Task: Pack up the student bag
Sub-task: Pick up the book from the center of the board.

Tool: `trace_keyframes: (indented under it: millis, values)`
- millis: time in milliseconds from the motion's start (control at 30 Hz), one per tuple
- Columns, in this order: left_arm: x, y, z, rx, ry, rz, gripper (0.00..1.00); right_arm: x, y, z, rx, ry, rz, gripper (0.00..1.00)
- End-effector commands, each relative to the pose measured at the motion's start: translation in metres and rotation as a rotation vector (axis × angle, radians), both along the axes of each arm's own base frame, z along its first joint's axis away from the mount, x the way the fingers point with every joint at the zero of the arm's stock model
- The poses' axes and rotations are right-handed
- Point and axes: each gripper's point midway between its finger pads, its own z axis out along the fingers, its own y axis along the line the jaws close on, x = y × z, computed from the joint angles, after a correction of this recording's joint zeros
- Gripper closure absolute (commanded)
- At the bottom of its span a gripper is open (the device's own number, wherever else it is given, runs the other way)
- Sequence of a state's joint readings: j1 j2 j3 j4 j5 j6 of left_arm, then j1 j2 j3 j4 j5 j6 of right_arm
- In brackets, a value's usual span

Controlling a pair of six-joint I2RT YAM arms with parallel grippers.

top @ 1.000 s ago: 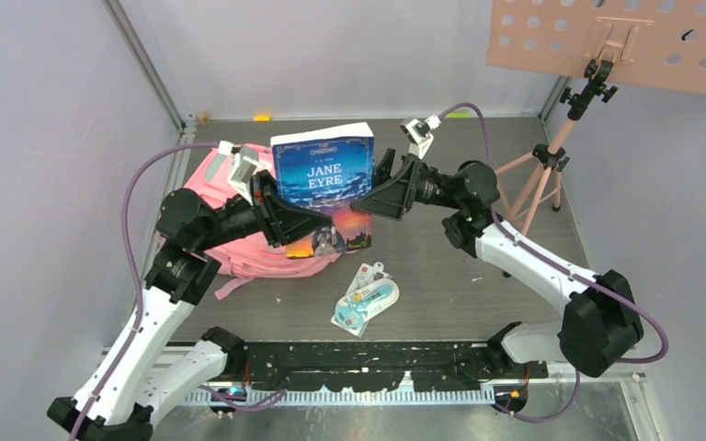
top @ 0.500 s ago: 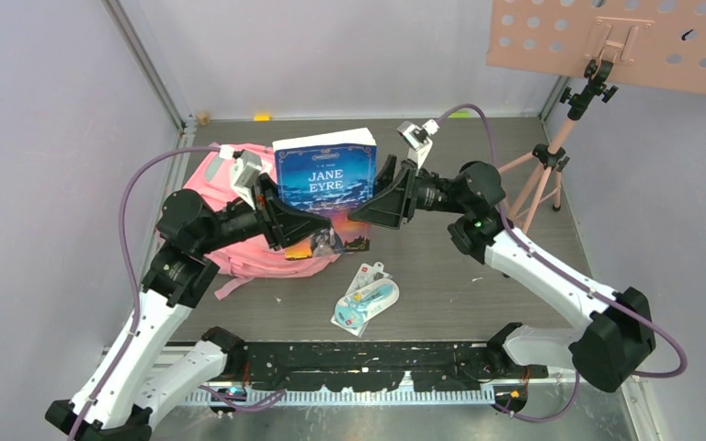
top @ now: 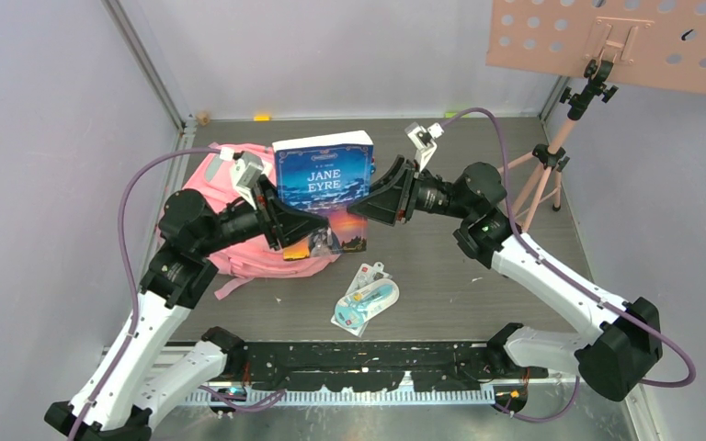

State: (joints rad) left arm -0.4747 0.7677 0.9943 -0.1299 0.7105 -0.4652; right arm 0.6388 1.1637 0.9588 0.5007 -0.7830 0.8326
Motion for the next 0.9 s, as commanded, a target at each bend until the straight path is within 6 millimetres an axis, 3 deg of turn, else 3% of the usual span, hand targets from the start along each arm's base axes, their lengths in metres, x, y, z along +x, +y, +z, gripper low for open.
trace_keyframes:
  millis: [0, 233, 333, 433, 500, 567, 633, 700, 767, 867]
  values:
    - [-0.002, 0.003, 0.054, -0.117, -0.175, 0.007, 1.0, -0.017, 0.009, 0.016, 0.034, -0.077, 0.059, 0.52]
    - [-0.003, -0.003, 0.051, -0.124, -0.149, -0.037, 1.0, -0.023, 0.015, 0.019, 0.039, -0.103, 0.087, 0.51]
    - [-0.002, -0.003, 0.048, -0.118, -0.146, -0.028, 1.0, -0.022, 0.014, 0.02, 0.041, -0.109, 0.076, 0.69]
    - [0.003, 0.0, 0.044, -0.099, -0.146, 0.008, 1.0, -0.015, 0.014, 0.01, 0.008, -0.085, 0.028, 0.94]
    - [0.011, 0.003, 0.039, -0.073, -0.142, 0.052, 0.99, -0.003, 0.01, 0.002, -0.027, -0.063, -0.057, 0.99]
    - [0.023, 0.007, 0.02, -0.008, -0.094, 0.113, 0.79, 0.016, 0.004, -0.013, -0.098, -0.026, -0.181, 1.0]
    - [0.035, 0.012, 0.002, 0.064, -0.079, 0.17, 0.47, 0.041, -0.01, -0.03, -0.187, 0.016, -0.343, 1.0]
    - [0.053, 0.02, -0.022, 0.166, -0.073, 0.248, 0.24, 0.071, -0.034, -0.049, -0.271, 0.071, -0.529, 1.0]
    - [0.071, 0.031, -0.048, 0.274, -0.043, 0.33, 0.16, 0.089, -0.057, -0.069, -0.348, 0.138, -0.635, 1.0]
    - [0.092, 0.042, -0.09, 0.433, 0.031, 0.407, 0.12, 0.107, -0.088, -0.096, -0.42, 0.241, -0.744, 1.0]
